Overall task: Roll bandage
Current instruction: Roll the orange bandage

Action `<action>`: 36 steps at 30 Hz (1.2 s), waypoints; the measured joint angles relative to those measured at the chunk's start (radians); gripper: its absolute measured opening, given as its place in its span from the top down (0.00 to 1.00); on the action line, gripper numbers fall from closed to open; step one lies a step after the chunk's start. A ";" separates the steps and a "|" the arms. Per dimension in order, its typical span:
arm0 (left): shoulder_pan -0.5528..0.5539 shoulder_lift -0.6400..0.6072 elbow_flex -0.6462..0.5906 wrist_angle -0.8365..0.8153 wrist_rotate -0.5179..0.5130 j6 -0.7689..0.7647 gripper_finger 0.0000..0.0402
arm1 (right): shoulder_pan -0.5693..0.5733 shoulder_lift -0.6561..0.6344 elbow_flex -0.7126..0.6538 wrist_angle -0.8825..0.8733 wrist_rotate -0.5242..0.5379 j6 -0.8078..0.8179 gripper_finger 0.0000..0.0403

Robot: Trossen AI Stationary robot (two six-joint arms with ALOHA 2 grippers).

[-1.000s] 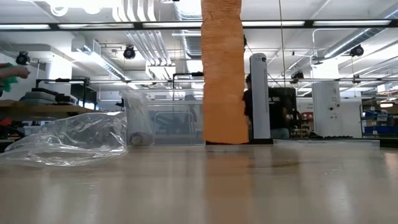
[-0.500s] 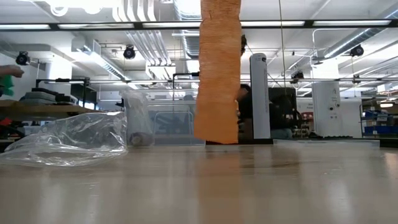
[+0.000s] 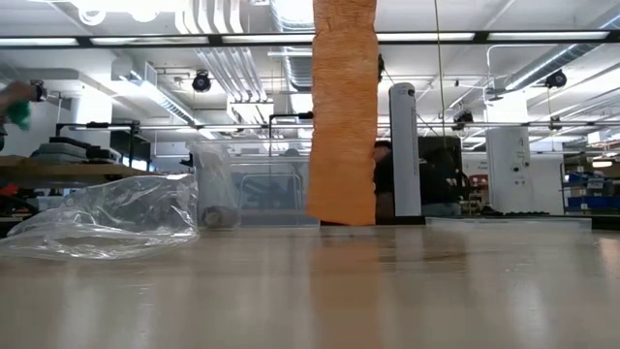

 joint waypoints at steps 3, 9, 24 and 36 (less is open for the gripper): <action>0.000 0.000 0.000 -0.003 0.006 0.000 0.26 | 0.000 0.000 0.000 0.000 0.000 0.000 0.71; 0.000 0.000 0.000 -0.003 0.007 0.000 0.25 | 0.000 0.000 0.000 -0.001 0.003 0.000 0.71; -0.001 -0.005 0.000 -0.043 0.119 0.044 0.27 | 0.000 0.000 0.001 -0.001 0.003 0.000 0.71; 0.005 0.030 0.000 0.033 0.065 -0.009 0.31 | 0.000 -0.001 0.001 0.001 -0.006 -0.005 0.71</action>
